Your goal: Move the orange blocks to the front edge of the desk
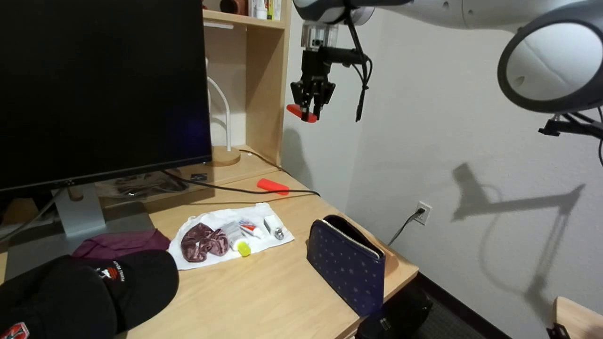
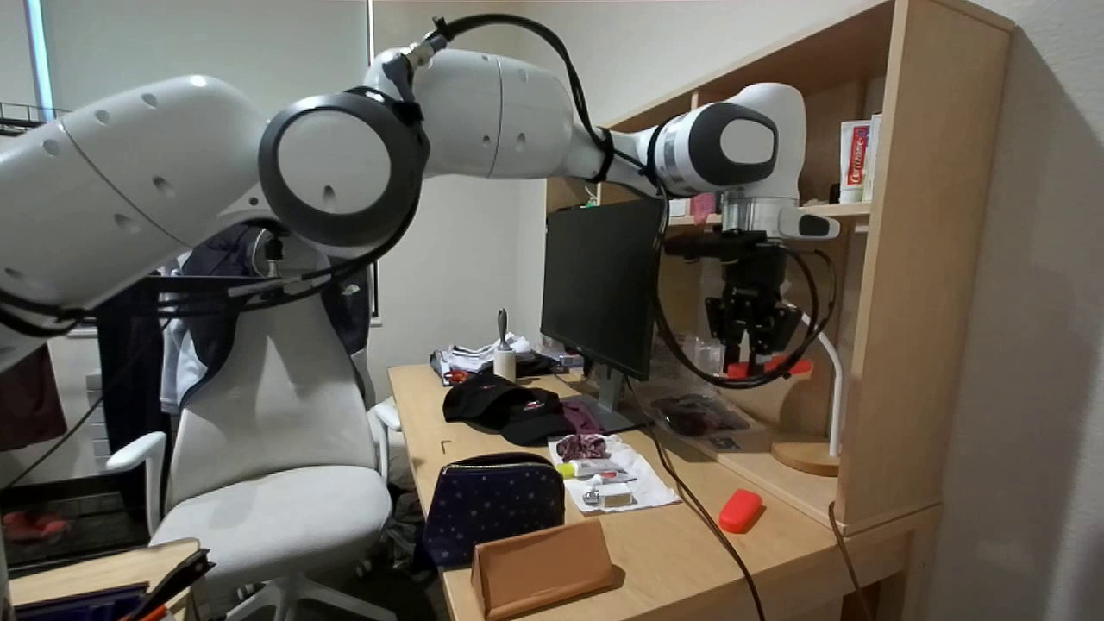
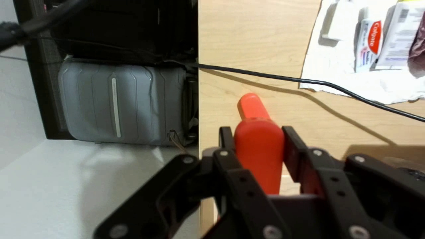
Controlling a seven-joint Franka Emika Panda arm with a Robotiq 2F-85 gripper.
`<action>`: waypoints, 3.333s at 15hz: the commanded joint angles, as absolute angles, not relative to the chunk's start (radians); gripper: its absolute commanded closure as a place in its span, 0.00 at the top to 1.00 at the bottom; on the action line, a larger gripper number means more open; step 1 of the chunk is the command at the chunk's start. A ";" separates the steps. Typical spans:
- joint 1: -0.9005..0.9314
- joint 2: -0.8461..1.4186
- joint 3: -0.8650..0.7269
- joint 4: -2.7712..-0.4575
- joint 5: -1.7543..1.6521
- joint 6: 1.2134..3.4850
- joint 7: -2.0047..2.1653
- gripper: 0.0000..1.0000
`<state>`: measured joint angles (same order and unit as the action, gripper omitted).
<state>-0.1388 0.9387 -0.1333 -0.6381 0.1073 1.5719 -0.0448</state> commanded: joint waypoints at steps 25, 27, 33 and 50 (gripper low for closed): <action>-0.089 0.449 -0.196 -1.336 0.097 1.630 -0.059 0.17; -0.091 0.390 -0.179 -1.433 0.109 1.616 -0.118 0.17; -0.117 0.342 -0.107 -1.539 0.077 1.604 -0.163 0.39; 0.034 0.143 0.061 -1.890 0.134 1.644 -0.146 0.17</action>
<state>0.0075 0.2257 0.0313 -1.7651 0.0999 1.6111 -0.1629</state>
